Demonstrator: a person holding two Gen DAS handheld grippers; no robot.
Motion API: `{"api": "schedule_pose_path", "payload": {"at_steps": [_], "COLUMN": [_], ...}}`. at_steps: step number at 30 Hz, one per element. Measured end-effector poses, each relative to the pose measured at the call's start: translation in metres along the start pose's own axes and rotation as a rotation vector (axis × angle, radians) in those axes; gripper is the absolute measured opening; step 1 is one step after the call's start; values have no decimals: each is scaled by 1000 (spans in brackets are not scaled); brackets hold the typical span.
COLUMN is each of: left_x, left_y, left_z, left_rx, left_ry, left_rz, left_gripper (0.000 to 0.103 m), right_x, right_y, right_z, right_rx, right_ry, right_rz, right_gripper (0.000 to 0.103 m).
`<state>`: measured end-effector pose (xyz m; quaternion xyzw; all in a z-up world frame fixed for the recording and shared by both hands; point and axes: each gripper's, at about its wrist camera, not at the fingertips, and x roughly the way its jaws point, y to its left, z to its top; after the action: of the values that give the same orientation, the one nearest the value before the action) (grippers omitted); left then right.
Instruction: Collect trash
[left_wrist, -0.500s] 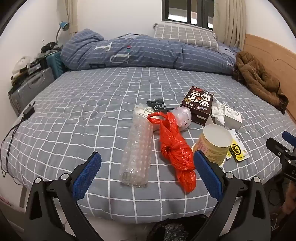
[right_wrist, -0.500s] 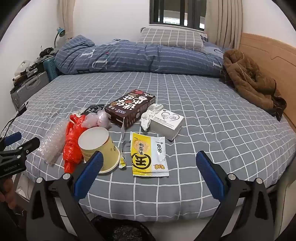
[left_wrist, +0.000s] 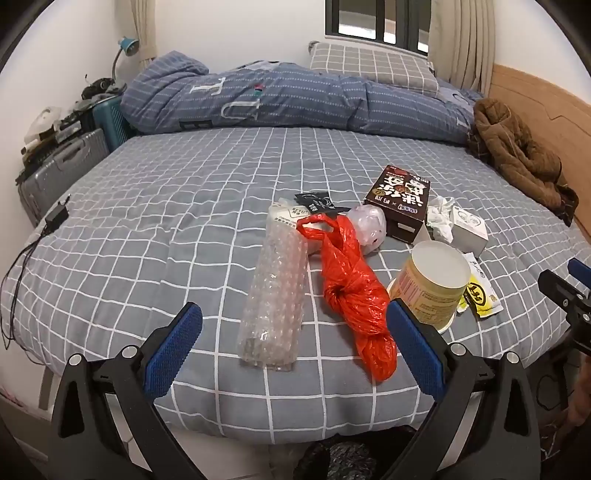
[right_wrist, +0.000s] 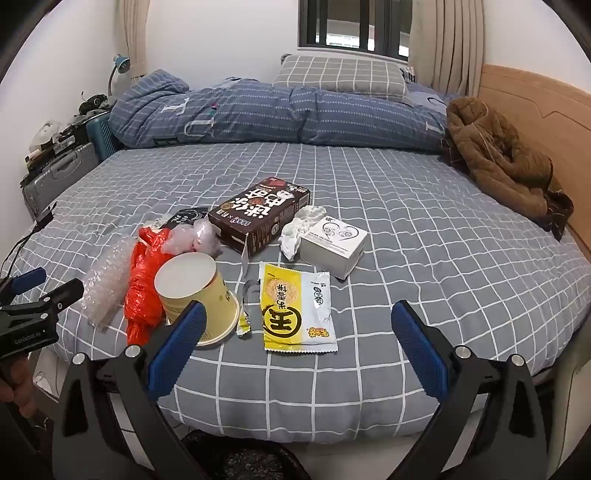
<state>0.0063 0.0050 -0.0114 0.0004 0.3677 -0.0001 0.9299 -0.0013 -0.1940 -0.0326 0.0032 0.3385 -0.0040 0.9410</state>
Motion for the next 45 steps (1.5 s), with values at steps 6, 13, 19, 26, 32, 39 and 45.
{"api": "schedule_pose_path", "payload": {"at_steps": [6, 13, 19, 26, 32, 39, 45], "left_x": [-2, -3, -2, -4, -4, -4, -4], "left_y": [-3, -4, -4, -4, -5, -4, -3], "left_z": [-1, 0, 0, 1, 1, 2, 3], "left_rx": [8, 9, 7, 8, 7, 3, 4], "left_ry": [-7, -11, -11, -13, -14, -10, -10], "left_rz": [6, 4, 6, 9, 10, 7, 7], "left_gripper": [97, 97, 97, 97, 97, 97, 97], "right_x": [-1, 0, 0, 0, 0, 0, -2], "right_y": [2, 2, 2, 1, 0, -1, -5], "right_z": [-1, 0, 0, 0, 1, 1, 4], "right_rx": [-6, -8, -5, -4, -2, -2, 6], "right_ry": [-3, -4, -4, -4, -4, -4, -6], "right_rz": [0, -3, -9, -10, -8, -10, -12], "right_gripper": [96, 96, 96, 96, 96, 96, 96]}}
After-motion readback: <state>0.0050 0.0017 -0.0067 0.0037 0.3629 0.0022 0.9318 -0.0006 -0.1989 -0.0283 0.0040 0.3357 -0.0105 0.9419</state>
